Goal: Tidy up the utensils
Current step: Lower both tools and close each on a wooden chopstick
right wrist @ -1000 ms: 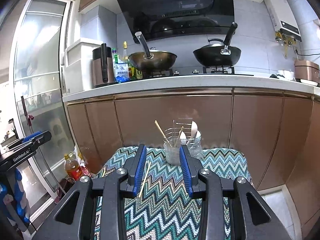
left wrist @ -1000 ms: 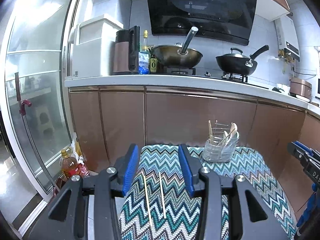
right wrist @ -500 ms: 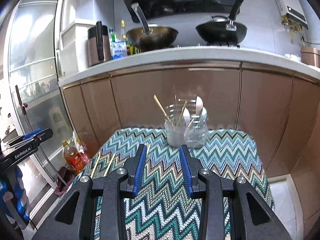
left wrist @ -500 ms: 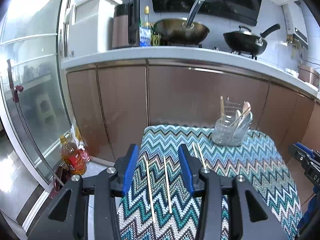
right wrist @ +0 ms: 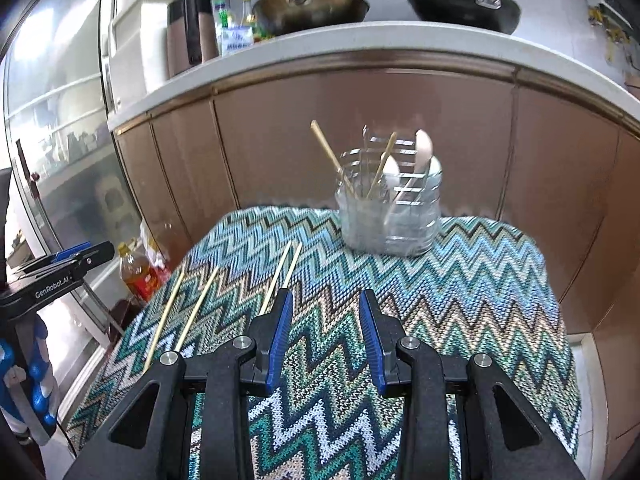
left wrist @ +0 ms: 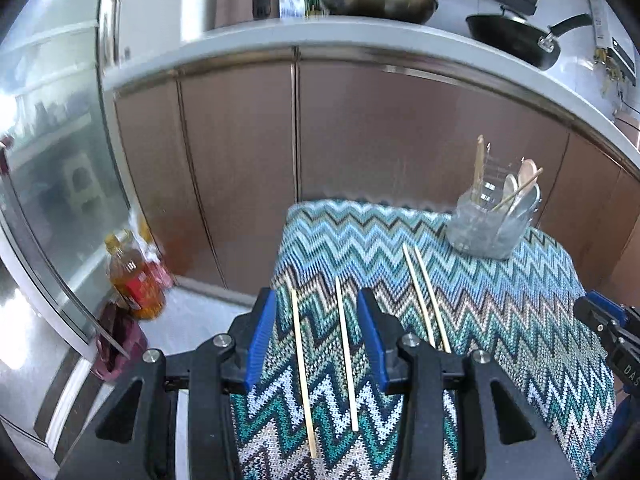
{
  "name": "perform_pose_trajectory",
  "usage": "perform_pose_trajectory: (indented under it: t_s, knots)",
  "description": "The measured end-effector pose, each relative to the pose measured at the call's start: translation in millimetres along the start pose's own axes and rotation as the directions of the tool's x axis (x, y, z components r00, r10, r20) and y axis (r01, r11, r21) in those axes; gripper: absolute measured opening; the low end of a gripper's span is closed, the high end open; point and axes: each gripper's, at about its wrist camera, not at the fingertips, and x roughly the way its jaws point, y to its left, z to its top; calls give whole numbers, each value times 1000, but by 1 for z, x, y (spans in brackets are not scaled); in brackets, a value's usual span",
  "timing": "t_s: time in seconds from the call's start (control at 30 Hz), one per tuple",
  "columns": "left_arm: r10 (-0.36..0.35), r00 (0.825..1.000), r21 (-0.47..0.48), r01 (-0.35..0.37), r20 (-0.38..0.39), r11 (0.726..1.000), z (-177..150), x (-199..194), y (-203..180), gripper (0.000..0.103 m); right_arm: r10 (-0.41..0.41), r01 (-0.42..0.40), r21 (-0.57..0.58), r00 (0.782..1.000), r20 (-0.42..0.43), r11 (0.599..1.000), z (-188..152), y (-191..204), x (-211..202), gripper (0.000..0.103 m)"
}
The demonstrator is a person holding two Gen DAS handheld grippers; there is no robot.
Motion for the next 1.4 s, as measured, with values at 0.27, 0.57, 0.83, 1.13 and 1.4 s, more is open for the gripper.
perform_pose_trajectory:
  t_s: [0.27, 0.57, 0.83, 1.13, 1.4]
  knots:
    - [-175, 953, -90, 157, -247, 983, 18, 69, 42, 40, 155, -174, -65, 960, -232, 983, 26, 37, 85, 34]
    - [-245, 867, -125, 212, -434, 969, 17, 140, 48, 39, 138, -213, -129, 890, -435, 968, 51, 78, 204, 28]
    - [-254, 819, -137, 214, -515, 967, 11, 172, 52, 38, 93, -180, -129, 862, -498, 975, 62, 76, 247, 24]
    - [-267, 778, -145, 225, -568, 964, 3, 188, 51, 26, 45, -134, -134, 851, -524, 982, 70, 69, 276, 24]
    - [-252, 773, -151, 201, -582, 968, 4, 194, 55, 13, 34, -127, -140, 848, -529, 982, 67, 76, 284, 10]
